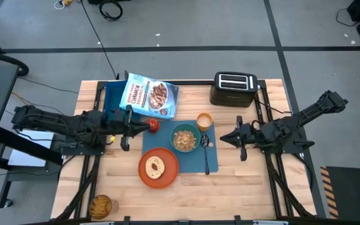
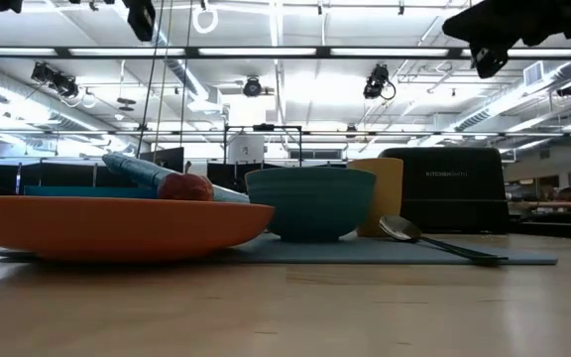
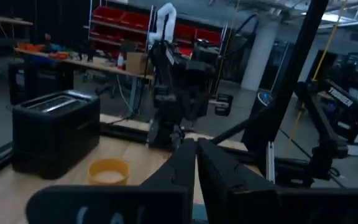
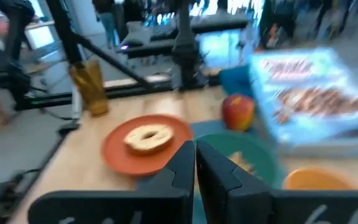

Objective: Arrange a breakfast setting
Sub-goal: Return to Home Position

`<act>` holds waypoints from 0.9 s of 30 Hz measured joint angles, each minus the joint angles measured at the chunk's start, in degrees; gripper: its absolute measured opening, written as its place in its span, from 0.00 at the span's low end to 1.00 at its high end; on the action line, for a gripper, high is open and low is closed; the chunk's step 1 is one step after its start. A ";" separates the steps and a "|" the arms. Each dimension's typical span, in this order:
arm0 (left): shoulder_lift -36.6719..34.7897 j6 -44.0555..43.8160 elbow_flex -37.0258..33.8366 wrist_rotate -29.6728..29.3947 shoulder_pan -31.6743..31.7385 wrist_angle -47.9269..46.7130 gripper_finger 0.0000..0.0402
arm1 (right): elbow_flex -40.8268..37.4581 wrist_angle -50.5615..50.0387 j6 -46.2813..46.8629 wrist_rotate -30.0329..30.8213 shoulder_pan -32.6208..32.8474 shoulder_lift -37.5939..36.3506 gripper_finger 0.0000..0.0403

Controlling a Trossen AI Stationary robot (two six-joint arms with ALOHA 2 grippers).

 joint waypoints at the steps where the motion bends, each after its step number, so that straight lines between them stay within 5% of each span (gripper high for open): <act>1: 0.00 0.14 0.06 -0.02 -0.07 -0.50 0.06 | -0.71 1.30 -2.67 0.75 -0.04 -0.74 0.06; 7: -1.14 3.82 -0.09 1.94 0.44 -11.06 0.06 | -9.79 11.17 -11.01 -1.51 -3.01 -10.45 0.06; 15: -8.32 10.86 -0.26 6.16 3.79 -16.71 0.06 | -19.28 12.42 -10.37 -6.22 -15.98 -25.22 0.06; 21: -15.35 7.83 -11.95 15.32 8.09 -4.36 0.06 | -19.82 12.37 -10.92 -16.23 -23.38 -30.97 0.06; 27: -23.77 4.51 -24.39 13.09 10.91 0.70 0.06 | -21.43 9.35 -8.94 -23.38 -25.92 -33.76 0.06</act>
